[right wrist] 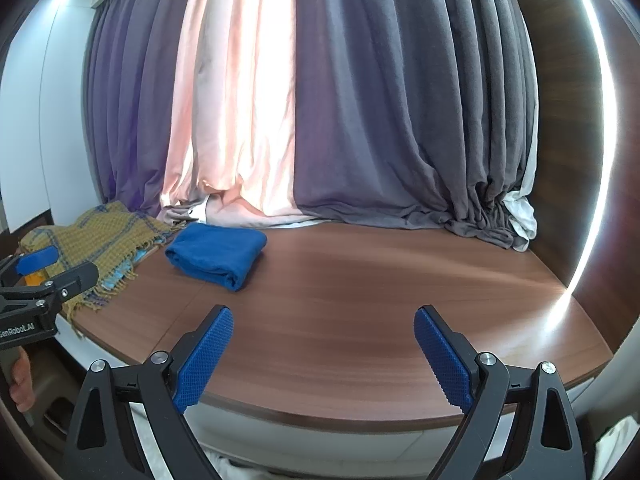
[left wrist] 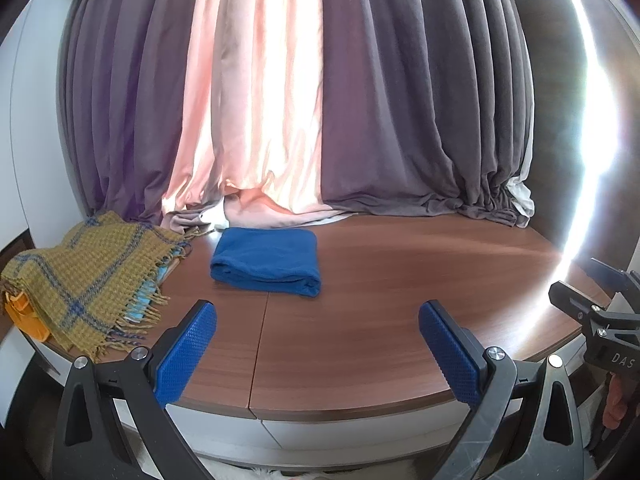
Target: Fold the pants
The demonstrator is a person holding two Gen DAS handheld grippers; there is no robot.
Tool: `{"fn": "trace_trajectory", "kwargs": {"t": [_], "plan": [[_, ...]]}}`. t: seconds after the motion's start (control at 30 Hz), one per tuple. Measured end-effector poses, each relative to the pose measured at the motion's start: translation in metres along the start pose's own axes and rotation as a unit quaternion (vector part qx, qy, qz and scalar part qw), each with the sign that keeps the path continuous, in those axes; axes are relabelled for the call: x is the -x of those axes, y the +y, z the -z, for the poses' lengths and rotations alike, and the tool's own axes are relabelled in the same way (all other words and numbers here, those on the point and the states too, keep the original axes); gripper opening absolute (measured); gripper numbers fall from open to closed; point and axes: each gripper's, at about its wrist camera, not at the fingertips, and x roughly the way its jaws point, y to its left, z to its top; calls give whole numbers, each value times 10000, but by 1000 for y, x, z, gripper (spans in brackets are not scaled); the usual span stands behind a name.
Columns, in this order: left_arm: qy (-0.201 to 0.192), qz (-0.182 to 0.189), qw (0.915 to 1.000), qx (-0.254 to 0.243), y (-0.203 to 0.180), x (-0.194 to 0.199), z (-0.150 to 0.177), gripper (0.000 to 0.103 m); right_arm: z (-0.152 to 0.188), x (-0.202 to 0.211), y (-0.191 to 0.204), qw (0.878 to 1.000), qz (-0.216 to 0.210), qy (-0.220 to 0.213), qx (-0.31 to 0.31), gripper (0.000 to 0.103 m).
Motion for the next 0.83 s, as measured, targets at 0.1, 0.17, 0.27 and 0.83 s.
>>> {"fn": "trace_trajectory", "kwargs": {"t": [0.1,0.17,0.27,0.83], "plan": [[-13,-42,10000,-33,-3,1,0,103,1,3,-2,10000,15,-16,-3,93],[-7,-51,10000,-50,-5,1,0,103,0,3,-1,10000,16,-13,-11,93],[37,-37,10000,-54,-6,-1,0,103,1,3,-2,10000,18,-3,-11,93],[-7,-78,9999,-123,-8,1,3,103,2,6,-4,10000,39,25,-42,93]]}}
